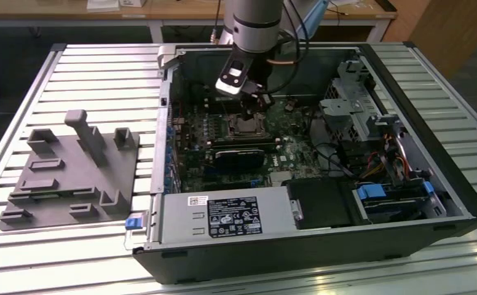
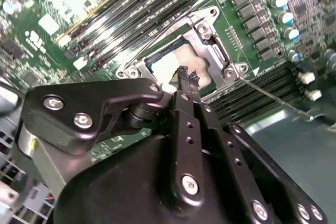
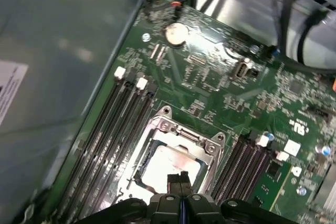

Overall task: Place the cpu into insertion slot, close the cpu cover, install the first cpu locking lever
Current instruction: 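Close the cpu cover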

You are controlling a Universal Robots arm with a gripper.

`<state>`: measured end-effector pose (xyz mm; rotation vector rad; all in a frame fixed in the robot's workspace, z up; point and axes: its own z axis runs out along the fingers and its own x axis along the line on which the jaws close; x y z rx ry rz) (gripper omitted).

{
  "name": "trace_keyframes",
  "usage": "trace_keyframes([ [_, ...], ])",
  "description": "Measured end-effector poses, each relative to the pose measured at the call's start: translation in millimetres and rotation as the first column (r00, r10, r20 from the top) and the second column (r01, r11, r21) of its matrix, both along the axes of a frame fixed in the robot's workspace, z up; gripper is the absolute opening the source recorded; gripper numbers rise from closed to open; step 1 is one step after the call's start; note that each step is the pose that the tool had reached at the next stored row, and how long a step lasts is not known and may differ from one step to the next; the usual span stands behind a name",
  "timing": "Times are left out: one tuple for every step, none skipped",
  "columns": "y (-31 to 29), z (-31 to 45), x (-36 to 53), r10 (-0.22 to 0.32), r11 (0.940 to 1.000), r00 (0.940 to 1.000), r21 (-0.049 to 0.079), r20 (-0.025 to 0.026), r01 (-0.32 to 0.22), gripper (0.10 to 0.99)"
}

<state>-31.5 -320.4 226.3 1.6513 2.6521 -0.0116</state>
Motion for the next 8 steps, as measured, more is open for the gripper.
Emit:
trace_keyframes([
  [0.0, -0.1, 0.0, 0.018, 0.9998, 0.9998, 0.0, 0.0, -0.018, 0.106],
  [0.0, -0.1, 0.0, 0.036, 0.9994, 0.9994, 0.0, 0.0, -0.036, 0.106],
  [0.0, -0.2, 0.0, 0.054, 0.9985, 0.9985, 0.0, 0.0, -0.054, 0.106],
  [0.0, -0.2, 0.0, 0.074, 0.9973, 0.9973, 0.0, 0.0, -0.074, 0.106],
  [0.0, -0.3, 0.0, 0.091, 0.9958, 0.9958, 0.0, 0.0, -0.091, 0.106],
  [0.0, -0.4, 0.0, 0.109, 0.994, 0.994, 0.0, 0.0, -0.109, 0.106],
  [0.0, -0.4, 0.0, 0.127, 0.9919, 0.9919, 0.0, 0.0, -0.127, 0.106],
  [0.0, -0.5, 0.0, 0.145, 0.9894, 0.9894, 0.0, 0.0, -0.145, 0.106],
])
